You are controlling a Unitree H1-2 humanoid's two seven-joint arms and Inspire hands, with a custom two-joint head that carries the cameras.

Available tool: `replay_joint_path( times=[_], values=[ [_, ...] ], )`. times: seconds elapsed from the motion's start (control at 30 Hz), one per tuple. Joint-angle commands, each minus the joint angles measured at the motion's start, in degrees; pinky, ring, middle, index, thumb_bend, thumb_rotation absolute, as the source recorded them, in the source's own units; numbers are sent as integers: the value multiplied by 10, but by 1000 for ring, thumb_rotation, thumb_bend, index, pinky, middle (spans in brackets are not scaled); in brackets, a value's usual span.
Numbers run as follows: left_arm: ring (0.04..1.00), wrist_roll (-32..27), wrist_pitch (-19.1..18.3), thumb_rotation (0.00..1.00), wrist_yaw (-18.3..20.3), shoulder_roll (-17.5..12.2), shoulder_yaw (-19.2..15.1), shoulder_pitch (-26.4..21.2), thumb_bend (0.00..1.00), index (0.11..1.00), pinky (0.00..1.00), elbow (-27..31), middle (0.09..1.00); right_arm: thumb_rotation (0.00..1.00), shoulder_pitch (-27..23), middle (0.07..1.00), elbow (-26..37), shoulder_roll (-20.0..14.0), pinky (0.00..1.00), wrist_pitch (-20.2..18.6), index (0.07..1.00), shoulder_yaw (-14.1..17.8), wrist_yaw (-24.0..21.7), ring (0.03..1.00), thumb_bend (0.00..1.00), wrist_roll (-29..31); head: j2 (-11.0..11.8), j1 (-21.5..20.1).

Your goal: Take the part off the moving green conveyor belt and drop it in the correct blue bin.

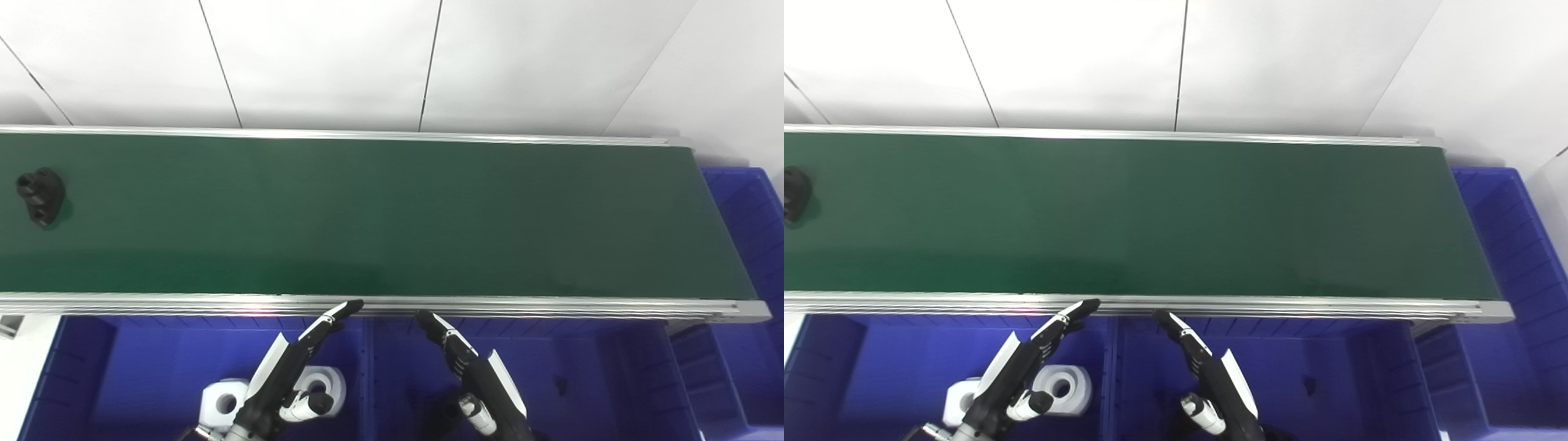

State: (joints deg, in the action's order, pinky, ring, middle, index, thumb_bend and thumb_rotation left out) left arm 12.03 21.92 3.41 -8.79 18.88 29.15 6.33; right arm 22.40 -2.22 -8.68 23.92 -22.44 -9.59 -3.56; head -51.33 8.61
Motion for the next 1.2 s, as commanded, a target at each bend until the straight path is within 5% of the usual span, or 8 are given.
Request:
replay_joint_path(
  times=[0.0, 0.43, 0.97, 1.17],
  values=[
    [939, -1, 11, 1000, 3, 1, -1, 12, 1000, 881, 914, 26, 914, 994, 2, 923, 25, 3, 941, 29, 903, -1, -5, 944, 948, -6, 0, 0],
    [940, 3, 18, 1000, -6, 14, -8, 44, 1000, 883, 914, 62, 919, 1000, 3, 926, 47, -4, 935, 29, 902, -4, 4, 945, 951, -32, -3, 3],
    [942, 4, 17, 1000, 2, 18, -11, 37, 1000, 878, 928, 39, 914, 1000, 2, 917, 29, 1, 933, 29, 901, -1, -4, 938, 949, -5, 0, 4],
    [941, 8, 27, 1000, 1, 17, -10, 35, 1000, 885, 924, 25, 916, 999, 2, 916, 23, 0, 921, 30, 898, -2, 0, 933, 952, -11, 27, 18]
  ],
)
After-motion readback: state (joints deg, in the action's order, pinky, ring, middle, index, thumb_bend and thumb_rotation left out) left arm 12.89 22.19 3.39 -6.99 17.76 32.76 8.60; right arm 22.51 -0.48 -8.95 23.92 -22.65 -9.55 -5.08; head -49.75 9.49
